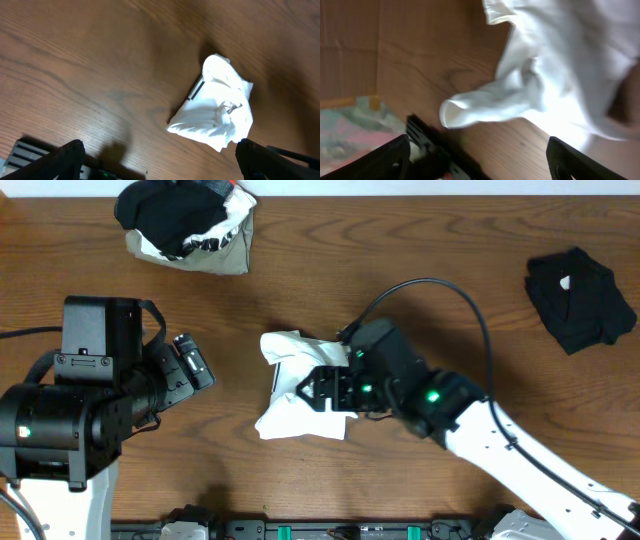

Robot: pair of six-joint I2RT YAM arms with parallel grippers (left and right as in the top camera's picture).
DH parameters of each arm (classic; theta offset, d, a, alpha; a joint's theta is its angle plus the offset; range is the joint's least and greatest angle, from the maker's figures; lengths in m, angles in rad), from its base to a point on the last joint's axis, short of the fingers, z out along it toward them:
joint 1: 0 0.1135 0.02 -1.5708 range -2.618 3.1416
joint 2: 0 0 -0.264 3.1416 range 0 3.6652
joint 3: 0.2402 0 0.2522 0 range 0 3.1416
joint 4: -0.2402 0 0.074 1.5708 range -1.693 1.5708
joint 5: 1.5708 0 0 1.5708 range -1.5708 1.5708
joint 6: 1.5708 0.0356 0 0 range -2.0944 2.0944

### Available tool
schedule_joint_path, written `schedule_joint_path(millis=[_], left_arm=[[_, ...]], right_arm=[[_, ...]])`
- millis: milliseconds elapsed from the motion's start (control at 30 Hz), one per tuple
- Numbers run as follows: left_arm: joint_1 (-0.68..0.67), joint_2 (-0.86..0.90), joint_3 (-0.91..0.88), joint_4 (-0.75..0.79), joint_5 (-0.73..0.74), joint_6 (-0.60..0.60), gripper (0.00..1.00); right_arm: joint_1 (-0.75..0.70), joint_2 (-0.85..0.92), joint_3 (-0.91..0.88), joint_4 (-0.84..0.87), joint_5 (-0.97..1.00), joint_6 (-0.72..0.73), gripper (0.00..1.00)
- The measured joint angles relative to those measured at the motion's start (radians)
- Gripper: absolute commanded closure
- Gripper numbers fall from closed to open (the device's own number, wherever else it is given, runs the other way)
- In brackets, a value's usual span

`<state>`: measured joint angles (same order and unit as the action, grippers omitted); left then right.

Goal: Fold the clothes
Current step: 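Lift the folded shirt with the right gripper and move it rightward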

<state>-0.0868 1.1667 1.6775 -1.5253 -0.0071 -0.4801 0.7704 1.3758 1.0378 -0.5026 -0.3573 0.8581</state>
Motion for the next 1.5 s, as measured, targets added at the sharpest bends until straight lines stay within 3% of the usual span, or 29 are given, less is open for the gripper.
schedule_joint_path(millis=[300, 567, 633, 767, 1067, 1133, 1367, 1500], left_arm=[[0.000, 0.001, 0.000, -0.064, 0.000, -0.002, 0.02], [0.000, 0.001, 0.000, -0.073, 0.000, -0.002, 0.02], [0.000, 0.001, -0.001, -0.074, 0.000, -0.002, 0.02], [0.000, 0.001, -0.001, -0.076, 0.000, -0.002, 0.02], [0.000, 0.001, -0.001, -0.076, 0.000, -0.002, 0.02], [0.000, 0.001, -0.001, -0.076, 0.000, -0.002, 0.02], [0.000, 0.001, -0.002, -0.076, 0.000, -0.002, 0.02], [0.000, 0.001, -0.002, -0.076, 0.000, -0.002, 0.02]], right_arm=[[0.059, 0.064, 0.000, 0.039, 0.150, 0.281, 0.16], [0.058, 0.202, 0.000, 0.138, 0.126, 0.352, 0.19], [0.058, 0.233, 0.000, 0.138, 0.113, 0.359, 0.24], [0.055, 0.283, 0.000, 0.128, 0.086, 0.364, 0.45], [0.010, 0.293, 0.000, -0.006, 0.087, 0.323, 0.82], [-0.006, 0.293, 0.000, -0.051, 0.098, 0.302, 0.86], [-0.067, 0.293, 0.000, -0.194, 0.182, 0.214, 0.78], [-0.080, 0.293, 0.003, -0.197, 0.195, 0.137, 0.62]])
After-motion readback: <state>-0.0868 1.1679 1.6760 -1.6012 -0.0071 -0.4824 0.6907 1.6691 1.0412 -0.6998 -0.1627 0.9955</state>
